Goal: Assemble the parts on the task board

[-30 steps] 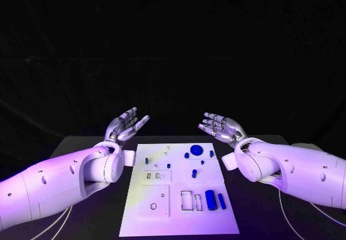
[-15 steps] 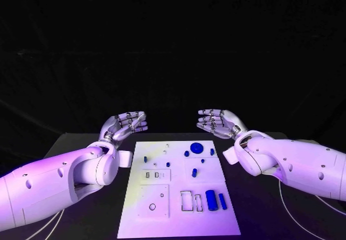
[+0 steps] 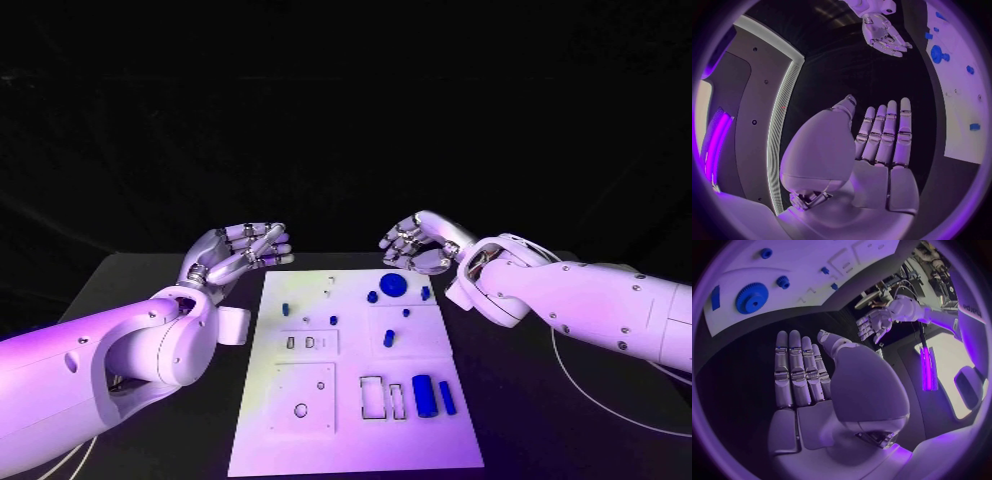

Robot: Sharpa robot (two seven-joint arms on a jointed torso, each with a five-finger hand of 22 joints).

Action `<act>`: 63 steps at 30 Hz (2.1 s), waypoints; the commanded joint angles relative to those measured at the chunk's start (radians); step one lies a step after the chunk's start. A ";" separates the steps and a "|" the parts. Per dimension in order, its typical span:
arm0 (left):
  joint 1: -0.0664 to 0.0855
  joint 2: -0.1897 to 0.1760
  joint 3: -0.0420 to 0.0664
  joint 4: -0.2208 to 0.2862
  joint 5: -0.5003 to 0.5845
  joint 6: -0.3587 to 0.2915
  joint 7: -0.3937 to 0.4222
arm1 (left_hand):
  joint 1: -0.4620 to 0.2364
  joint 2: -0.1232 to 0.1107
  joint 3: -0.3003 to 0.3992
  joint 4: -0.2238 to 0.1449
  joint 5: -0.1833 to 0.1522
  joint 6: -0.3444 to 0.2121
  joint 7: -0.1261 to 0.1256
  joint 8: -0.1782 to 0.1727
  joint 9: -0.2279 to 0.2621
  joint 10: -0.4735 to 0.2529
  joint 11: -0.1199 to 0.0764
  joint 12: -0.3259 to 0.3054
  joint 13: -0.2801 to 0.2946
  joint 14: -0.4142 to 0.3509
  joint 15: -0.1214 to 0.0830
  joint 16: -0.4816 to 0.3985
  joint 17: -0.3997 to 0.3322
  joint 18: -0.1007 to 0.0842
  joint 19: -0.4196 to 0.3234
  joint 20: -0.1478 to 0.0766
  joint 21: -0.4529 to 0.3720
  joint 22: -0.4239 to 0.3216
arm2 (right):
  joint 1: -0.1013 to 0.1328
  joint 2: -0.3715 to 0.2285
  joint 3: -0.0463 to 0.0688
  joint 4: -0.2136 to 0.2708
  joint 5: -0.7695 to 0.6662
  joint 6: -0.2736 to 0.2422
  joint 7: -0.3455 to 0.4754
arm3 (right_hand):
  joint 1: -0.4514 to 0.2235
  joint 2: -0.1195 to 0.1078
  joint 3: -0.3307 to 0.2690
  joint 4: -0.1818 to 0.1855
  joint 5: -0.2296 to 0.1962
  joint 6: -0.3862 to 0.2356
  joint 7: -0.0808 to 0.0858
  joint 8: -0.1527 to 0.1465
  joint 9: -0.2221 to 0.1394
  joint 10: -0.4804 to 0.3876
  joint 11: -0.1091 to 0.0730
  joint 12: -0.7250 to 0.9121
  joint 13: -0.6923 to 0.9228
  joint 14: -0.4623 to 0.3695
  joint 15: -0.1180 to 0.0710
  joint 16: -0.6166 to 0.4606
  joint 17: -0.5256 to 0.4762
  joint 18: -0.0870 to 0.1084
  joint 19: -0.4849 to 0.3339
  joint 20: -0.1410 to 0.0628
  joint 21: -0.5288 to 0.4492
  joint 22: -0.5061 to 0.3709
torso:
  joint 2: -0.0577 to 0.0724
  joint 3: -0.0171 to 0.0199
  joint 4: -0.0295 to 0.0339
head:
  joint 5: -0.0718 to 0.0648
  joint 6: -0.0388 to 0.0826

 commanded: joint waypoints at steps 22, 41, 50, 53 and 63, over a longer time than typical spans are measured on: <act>0.035 -0.040 0.003 0.068 -0.006 0.063 -0.015 | 0.009 -0.005 0.006 0.001 -0.006 0.006 0.023 0.007 0.001 0.006 0.000 -0.001 0.001 0.010 -0.002 0.006 0.002 0.013 0.007 0.002 0.005 -0.001 | 0.019 0.023 0.004 0.041 -0.586 0.183 -0.246 | -0.014 -0.066 -0.049 0.079 0.026 0.000 -0.006 -0.031 0.058 -0.068 -0.016 -0.019 0.051 0.296 -0.057 0.919 0.862 -0.090 0.368 -0.076 0.885 0.922 | 0.063 -0.0134 0.0198 | -0.028 0.004; 0.038 -0.048 0.003 0.076 -0.006 0.069 -0.023 | 0.006 -0.008 0.005 0.002 -0.007 0.004 0.026 0.004 -0.001 0.004 0.002 -0.005 -0.001 0.010 -0.001 0.004 0.003 0.012 0.008 0.001 0.004 -0.003 | 0.011 0.053 0.002 0.020 -0.592 0.189 -0.238 | 0.006 -0.057 -0.023 0.091 0.048 0.012 -0.008 -0.035 0.073 -0.056 -0.016 -0.017 0.061 0.309 -0.053 1.051 0.982 -0.112 0.393 -0.067 1.025 1.108 | 0.072 -0.0137 0.0234 | -0.025 0.001; 0.041 -0.052 0.003 0.081 -0.006 0.072 -0.026 | 0.006 -0.008 0.005 0.002 -0.007 0.004 0.026 0.004 -0.001 0.004 0.002 -0.005 -0.001 0.010 -0.001 0.004 0.003 0.012 0.008 0.001 0.004 -0.003 | 0.006 0.062 0.001 0.013 -0.592 0.205 -0.237 | 0.010 -0.056 0.004 0.090 0.054 0.025 -0.011 -0.030 0.081 -0.044 -0.018 -0.015 0.062 0.312 -0.054 1.077 1.006 -0.118 0.400 -0.066 1.053 1.147 | 0.078 -0.0145 0.0261 | -0.024 -0.003; 0.042 -0.052 0.004 0.081 -0.006 0.074 -0.027 | 0.006 -0.008 0.005 0.002 -0.007 0.004 0.026 0.004 -0.001 0.004 0.002 -0.005 -0.001 0.010 -0.001 0.004 0.003 0.012 0.008 0.001 0.004 -0.003 | 0.005 0.064 0.000 0.009 -0.591 0.212 -0.237 | 0.010 -0.055 0.012 0.090 0.055 0.031 -0.013 -0.027 0.083 -0.038 -0.020 -0.015 0.062 0.313 -0.055 1.083 1.012 -0.119 0.402 -0.067 1.059 1.156 | 0.078 -0.0152 0.0268 | -0.024 -0.008; 0.043 -0.054 0.004 0.081 -0.006 0.075 -0.030 | 0.006 -0.008 0.006 0.002 -0.007 0.003 0.027 0.003 -0.001 0.003 0.002 -0.007 -0.001 0.009 -0.001 0.003 0.003 0.012 0.008 0.001 0.004 -0.003 | 0.002 0.069 -0.001 0.000 -0.590 0.217 -0.237 | 0.011 -0.048 0.034 0.088 0.057 0.045 -0.021 -0.019 0.091 -0.022 -0.026 -0.014 0.062 0.314 -0.059 1.096 1.022 -0.122 0.407 -0.069 1.075 1.180 | 0.080 -0.0152 0.0277 | -0.023 -0.006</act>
